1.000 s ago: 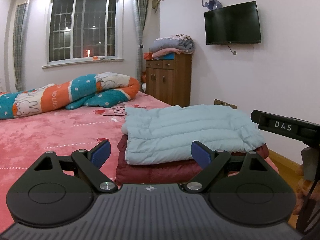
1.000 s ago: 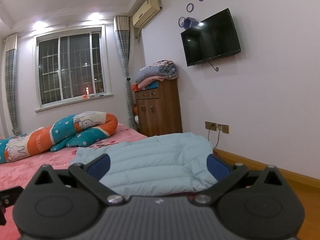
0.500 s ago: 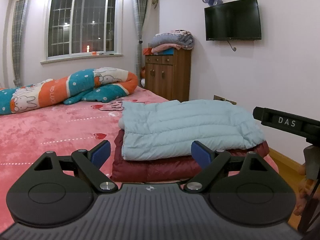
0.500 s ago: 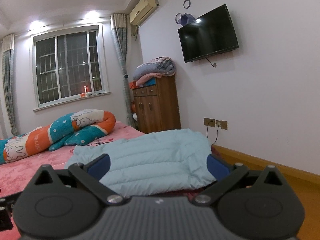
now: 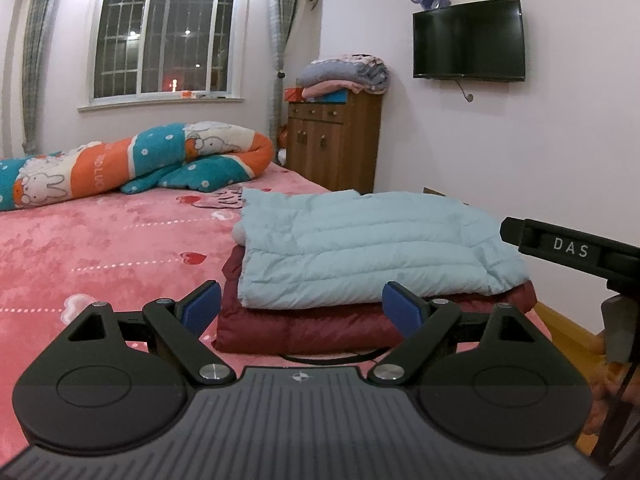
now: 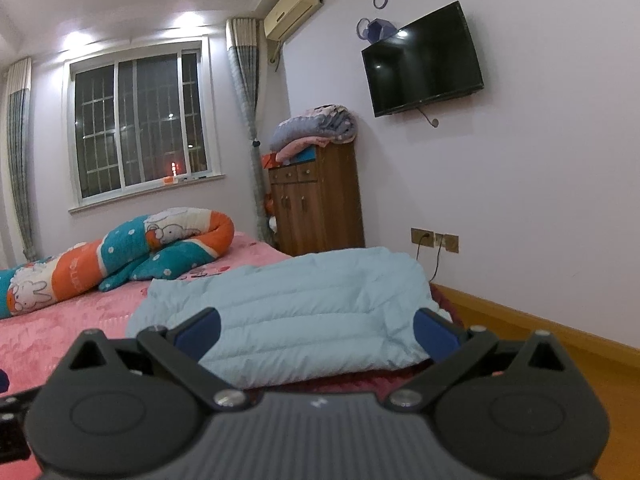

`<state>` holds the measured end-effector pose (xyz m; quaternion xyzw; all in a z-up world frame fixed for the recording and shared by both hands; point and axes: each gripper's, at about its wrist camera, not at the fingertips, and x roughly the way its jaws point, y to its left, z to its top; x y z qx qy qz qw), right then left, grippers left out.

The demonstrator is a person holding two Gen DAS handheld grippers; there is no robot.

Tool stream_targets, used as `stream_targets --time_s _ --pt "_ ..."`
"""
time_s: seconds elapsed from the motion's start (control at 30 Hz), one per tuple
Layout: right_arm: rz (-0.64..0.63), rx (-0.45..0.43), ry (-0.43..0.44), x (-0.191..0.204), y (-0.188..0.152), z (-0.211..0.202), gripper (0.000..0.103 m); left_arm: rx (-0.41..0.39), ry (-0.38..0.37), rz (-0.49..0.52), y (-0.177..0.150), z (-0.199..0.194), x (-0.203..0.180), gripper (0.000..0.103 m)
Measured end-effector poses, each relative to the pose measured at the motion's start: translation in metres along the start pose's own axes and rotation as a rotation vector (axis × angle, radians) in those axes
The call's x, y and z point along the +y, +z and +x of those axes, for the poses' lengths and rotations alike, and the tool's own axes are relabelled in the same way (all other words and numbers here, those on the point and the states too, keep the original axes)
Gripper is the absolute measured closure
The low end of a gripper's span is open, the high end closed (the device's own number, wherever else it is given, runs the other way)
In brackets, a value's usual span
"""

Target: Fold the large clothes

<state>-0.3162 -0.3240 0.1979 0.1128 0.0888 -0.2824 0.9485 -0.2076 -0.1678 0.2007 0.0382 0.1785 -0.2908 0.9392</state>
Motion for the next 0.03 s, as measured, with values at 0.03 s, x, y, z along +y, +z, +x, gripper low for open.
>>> stream_targets --time_s 0.03 --pt "-0.002 0.005 0.004 0.0012 -0.0009 0.0013 0.001 0.007 0.007 -0.005 -0.0003 0.002 0.0023 0.0"
